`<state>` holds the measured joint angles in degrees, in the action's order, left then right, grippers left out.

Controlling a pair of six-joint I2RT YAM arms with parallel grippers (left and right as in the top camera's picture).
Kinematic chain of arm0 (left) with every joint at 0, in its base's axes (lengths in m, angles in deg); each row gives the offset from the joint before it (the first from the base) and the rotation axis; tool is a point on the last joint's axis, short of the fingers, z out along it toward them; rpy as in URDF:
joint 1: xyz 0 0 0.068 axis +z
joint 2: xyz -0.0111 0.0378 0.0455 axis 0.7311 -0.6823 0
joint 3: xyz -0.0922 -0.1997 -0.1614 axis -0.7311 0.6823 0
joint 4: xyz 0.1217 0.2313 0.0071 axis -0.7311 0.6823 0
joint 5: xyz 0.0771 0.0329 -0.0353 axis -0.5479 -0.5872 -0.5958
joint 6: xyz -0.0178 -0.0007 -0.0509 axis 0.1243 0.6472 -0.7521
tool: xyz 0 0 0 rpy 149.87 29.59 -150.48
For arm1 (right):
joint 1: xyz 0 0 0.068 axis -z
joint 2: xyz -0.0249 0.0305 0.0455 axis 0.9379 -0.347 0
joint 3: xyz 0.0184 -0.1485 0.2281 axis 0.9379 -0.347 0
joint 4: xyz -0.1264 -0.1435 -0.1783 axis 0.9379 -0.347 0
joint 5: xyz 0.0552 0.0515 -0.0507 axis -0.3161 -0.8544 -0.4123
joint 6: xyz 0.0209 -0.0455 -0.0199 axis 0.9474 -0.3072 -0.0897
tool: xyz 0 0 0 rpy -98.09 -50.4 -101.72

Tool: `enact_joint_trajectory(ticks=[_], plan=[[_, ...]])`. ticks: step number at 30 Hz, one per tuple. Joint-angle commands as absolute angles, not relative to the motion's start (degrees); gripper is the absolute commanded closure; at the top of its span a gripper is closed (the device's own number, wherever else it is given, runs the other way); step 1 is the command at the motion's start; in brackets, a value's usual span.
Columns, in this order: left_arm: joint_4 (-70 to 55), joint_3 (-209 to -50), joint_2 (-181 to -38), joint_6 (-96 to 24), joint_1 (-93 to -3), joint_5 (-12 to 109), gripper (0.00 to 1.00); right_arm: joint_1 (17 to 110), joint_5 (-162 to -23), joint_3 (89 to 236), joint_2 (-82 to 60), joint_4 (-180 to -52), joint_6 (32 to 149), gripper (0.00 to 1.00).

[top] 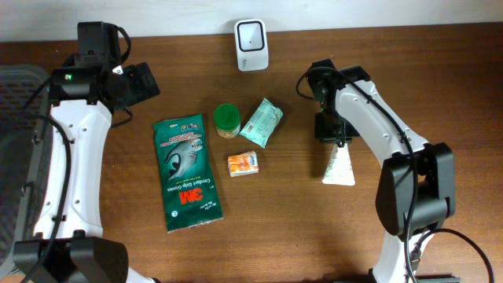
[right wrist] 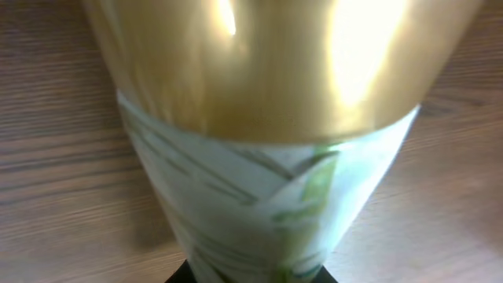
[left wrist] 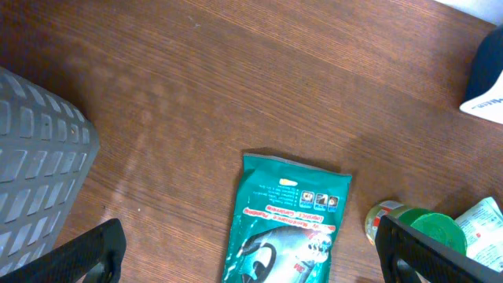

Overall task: Scan the item barcode
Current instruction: 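Grasp the white tube with the right gripper and lift it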

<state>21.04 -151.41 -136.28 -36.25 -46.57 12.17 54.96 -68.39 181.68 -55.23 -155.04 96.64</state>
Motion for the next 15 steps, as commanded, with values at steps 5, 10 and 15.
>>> enact_joint_trajectory(ticks=[5, 10, 15], plan=[[20.95, -151.98, -136.19, -35.38, -46.42, 12.37, 0.01, 53.73, -59.66, 181.88, -56.70, -156.31, 95.06, 0.88], [20.95, -151.98, -136.19, -35.38, -46.42, 12.37, 0.01, 52.90, -59.91, 181.88, -59.01, -156.20, 94.89, 0.88], [20.95, -151.98, -136.19, -35.38, -46.42, 12.37, 0.01, 51.59, -62.92, 181.92, -59.51, -154.06, 94.89, 0.87]])
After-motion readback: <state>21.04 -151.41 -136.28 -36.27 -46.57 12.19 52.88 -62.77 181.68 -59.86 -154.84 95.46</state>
